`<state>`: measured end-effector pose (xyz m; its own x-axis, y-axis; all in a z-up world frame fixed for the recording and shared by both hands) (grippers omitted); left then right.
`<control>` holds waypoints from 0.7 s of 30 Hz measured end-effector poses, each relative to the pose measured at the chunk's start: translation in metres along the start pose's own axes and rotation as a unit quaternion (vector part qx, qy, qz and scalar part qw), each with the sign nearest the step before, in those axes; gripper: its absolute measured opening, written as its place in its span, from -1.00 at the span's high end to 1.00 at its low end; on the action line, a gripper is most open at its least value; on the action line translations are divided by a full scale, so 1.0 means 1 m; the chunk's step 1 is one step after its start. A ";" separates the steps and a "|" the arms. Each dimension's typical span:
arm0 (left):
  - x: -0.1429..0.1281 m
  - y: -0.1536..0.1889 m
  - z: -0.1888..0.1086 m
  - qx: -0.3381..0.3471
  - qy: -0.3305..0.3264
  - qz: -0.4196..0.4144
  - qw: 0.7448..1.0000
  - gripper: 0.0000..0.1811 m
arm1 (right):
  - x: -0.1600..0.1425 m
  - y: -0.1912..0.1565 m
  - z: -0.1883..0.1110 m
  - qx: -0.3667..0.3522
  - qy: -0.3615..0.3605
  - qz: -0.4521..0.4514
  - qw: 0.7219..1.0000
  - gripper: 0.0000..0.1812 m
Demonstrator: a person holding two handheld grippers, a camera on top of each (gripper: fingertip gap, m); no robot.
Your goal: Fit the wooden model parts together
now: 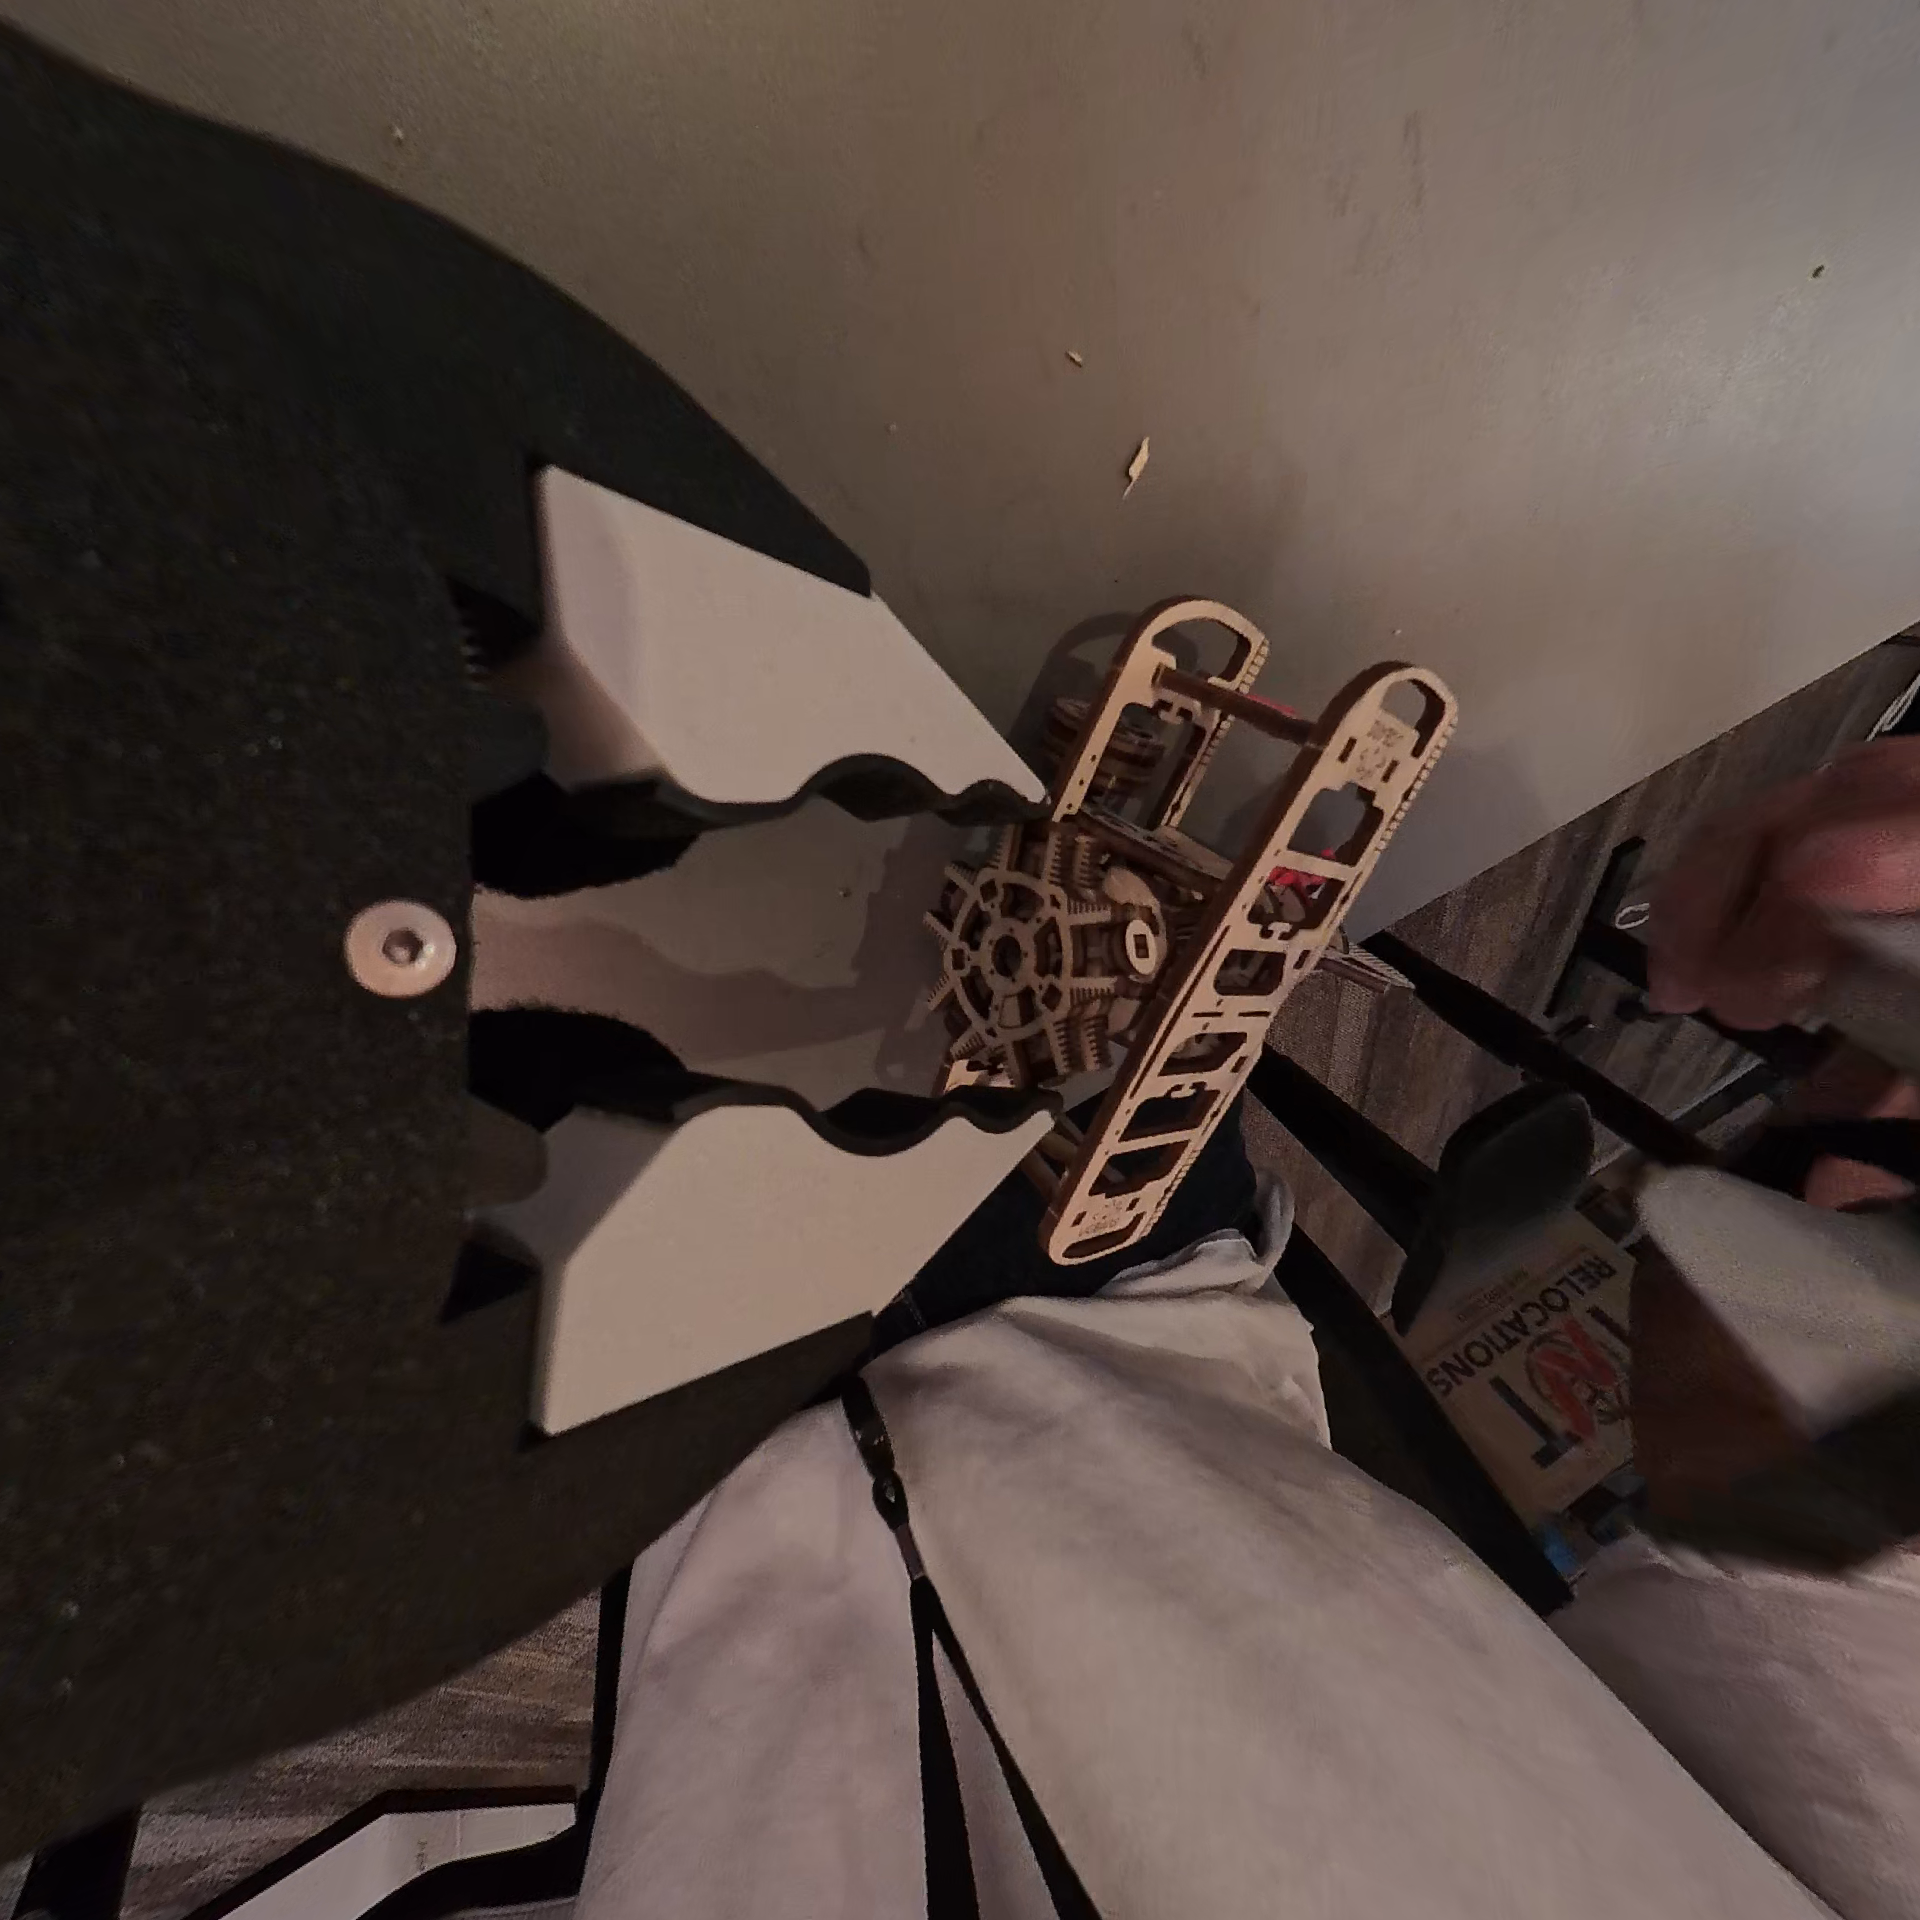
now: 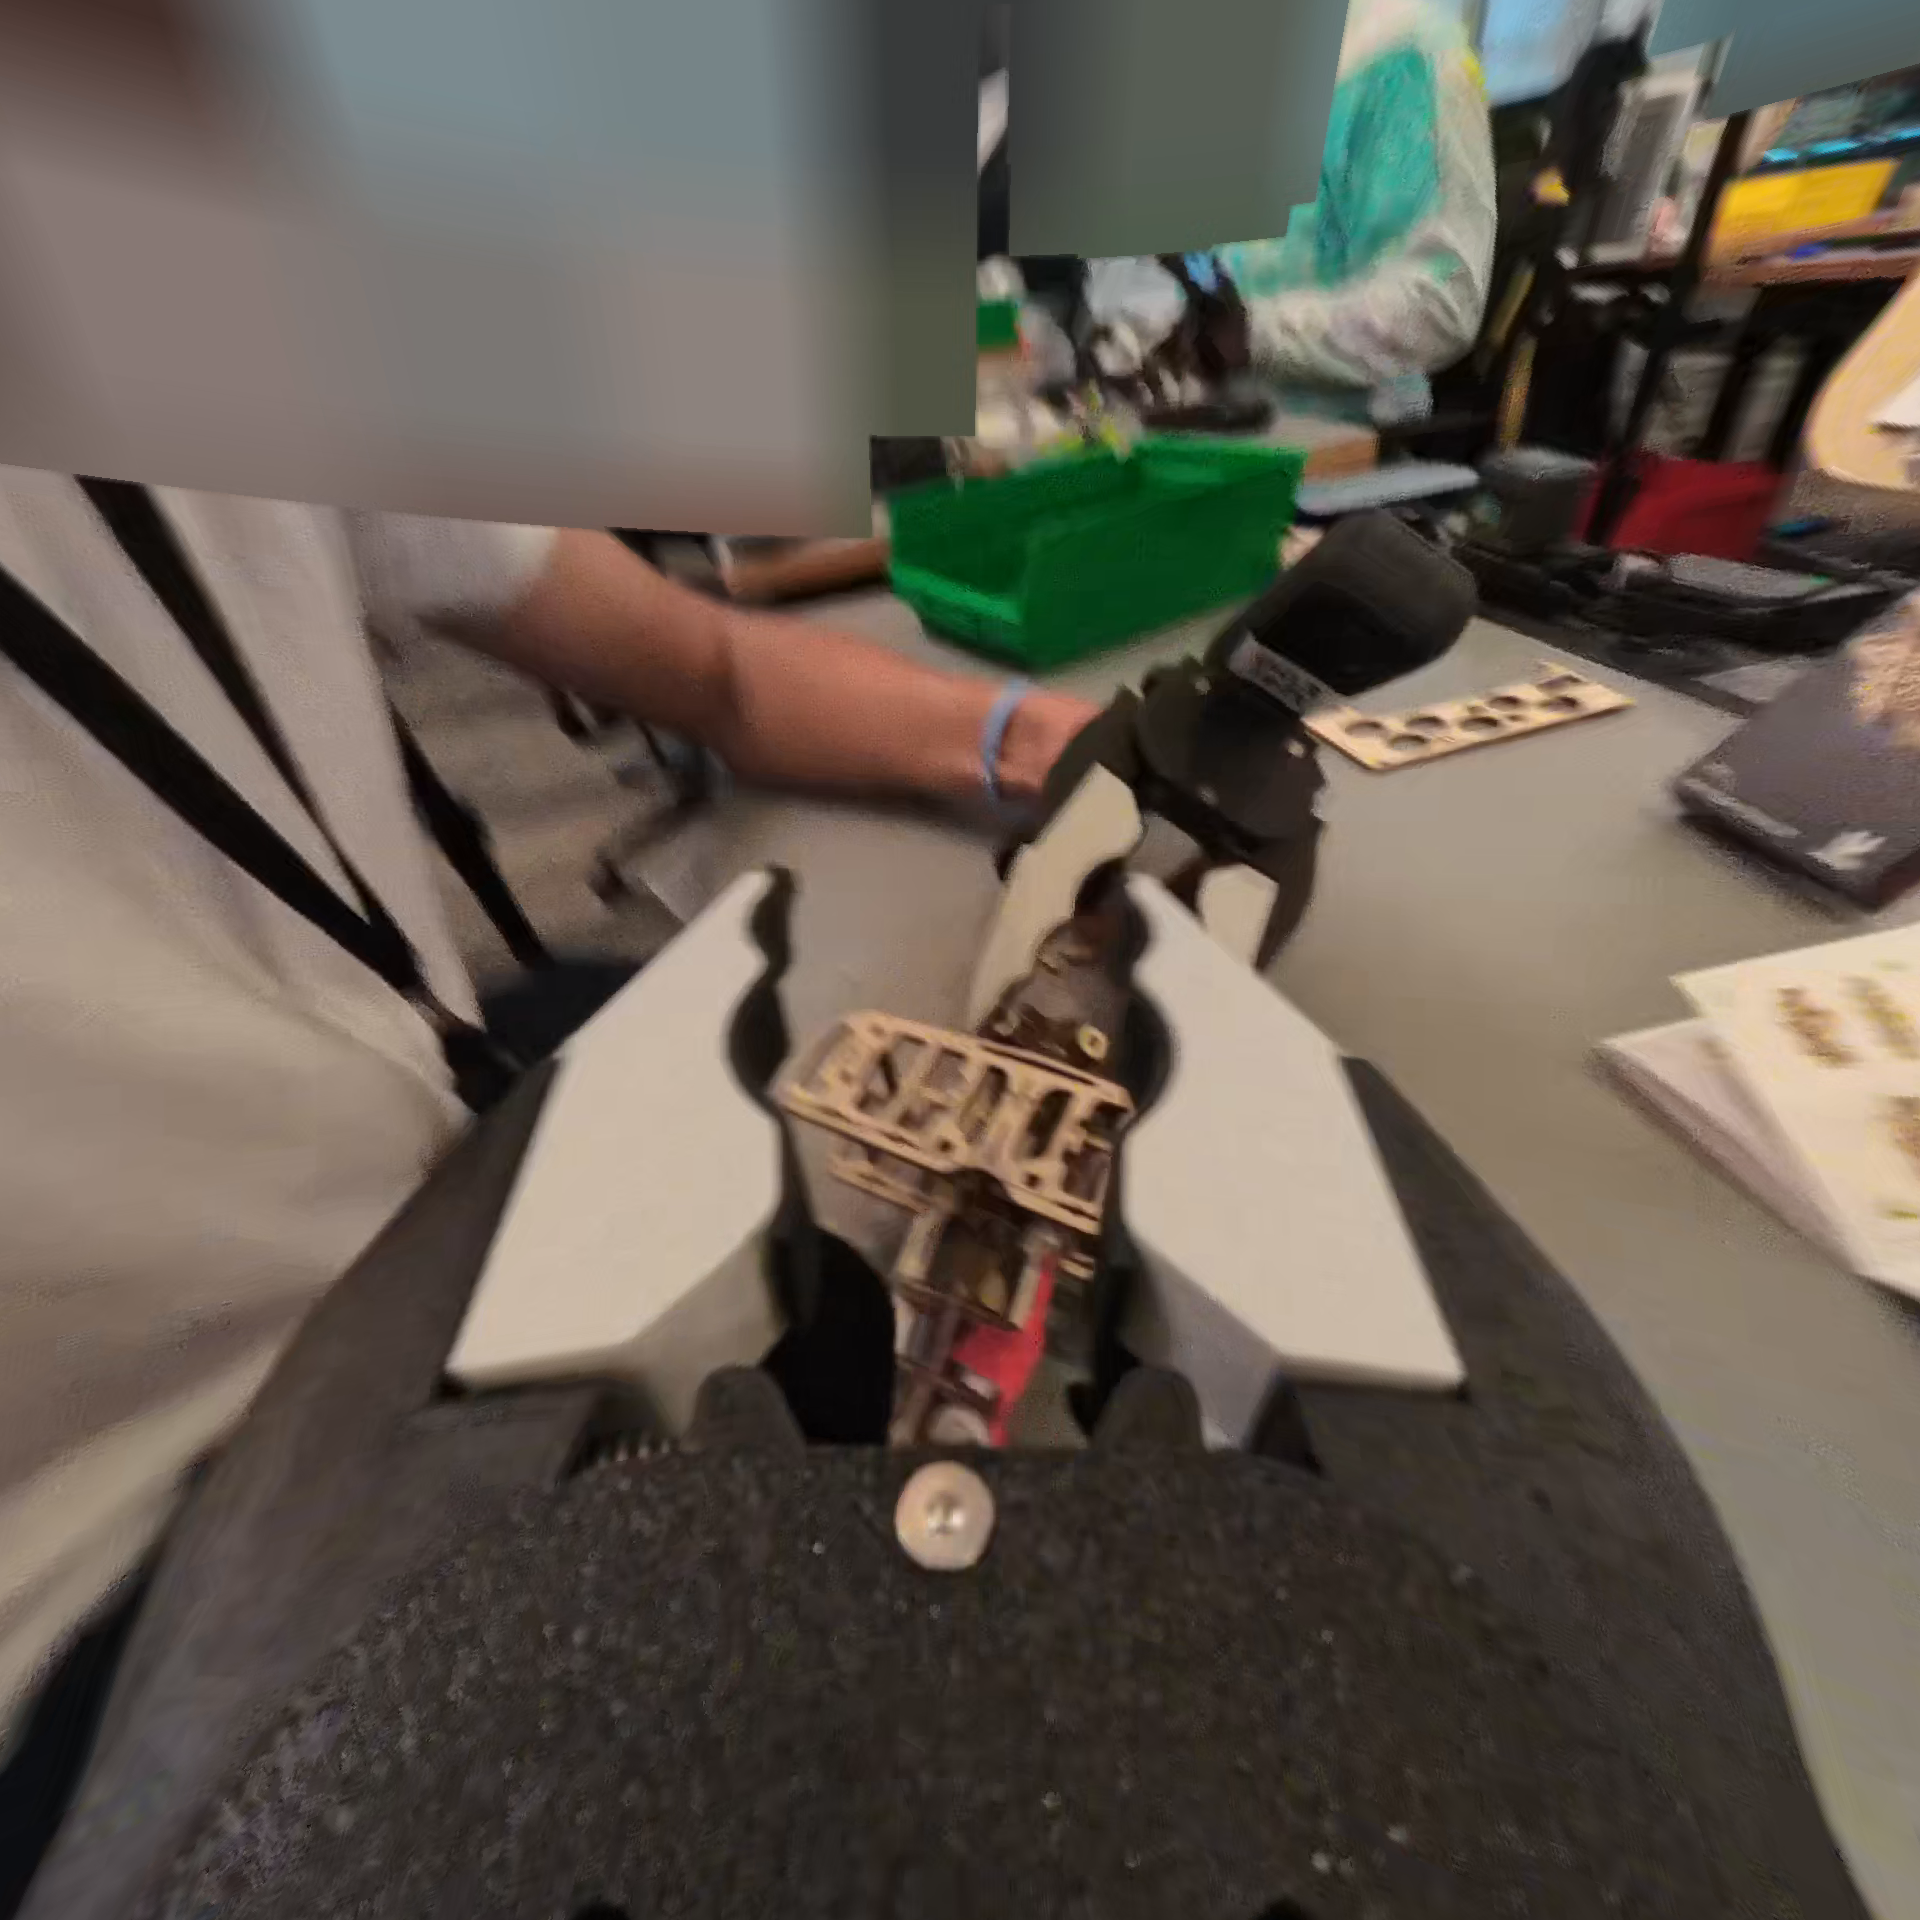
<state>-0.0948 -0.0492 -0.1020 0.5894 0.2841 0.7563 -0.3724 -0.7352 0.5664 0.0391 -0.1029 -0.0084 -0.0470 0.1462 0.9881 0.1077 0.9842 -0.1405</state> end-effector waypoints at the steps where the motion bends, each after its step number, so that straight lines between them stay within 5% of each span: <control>1: 0.000 0.000 0.000 0.000 0.000 0.000 1.000 0.48 | 0.000 0.002 -0.002 -0.004 0.007 0.036 0.999 0.49; 2: 0.000 0.000 0.000 0.000 0.001 0.000 1.000 0.48 | -0.005 0.001 -0.004 0.018 -0.024 0.020 0.999 0.59; 5: 0.001 0.000 -0.001 -0.002 0.004 -0.002 1.000 0.48 | -0.025 -0.001 0.009 0.042 -0.164 -0.075 0.983 0.43; 9: 0.001 0.000 0.000 -0.004 0.003 0.000 1.000 0.48 | -0.048 0.002 0.032 0.061 -0.371 -0.202 0.904 0.11; 14: 0.001 0.001 0.002 -0.002 0.000 0.003 1.000 0.47 | -0.055 0.008 0.049 0.115 -0.425 -0.299 0.846 0.02; 21: 0.001 0.001 0.002 -0.005 -0.001 0.003 1.000 0.47 | -0.055 0.012 0.064 0.184 -0.457 -0.330 0.805 0.15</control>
<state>-0.0928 -0.0508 -0.1013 0.5885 0.2795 0.7586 -0.3822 -0.7307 0.5657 -0.0203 -0.0927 -0.0682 -0.7020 -0.5751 0.4201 -0.5351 0.8151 0.2218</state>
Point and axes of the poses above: each gripper's, where its closed fingertips meet, z out along the fingers, x out of its top, y = z × x across the jaws, the point moved 6 cm from there along -z, back along the fingers, and after that the axes turned 2 degrees about y, right-handed, at the moved point
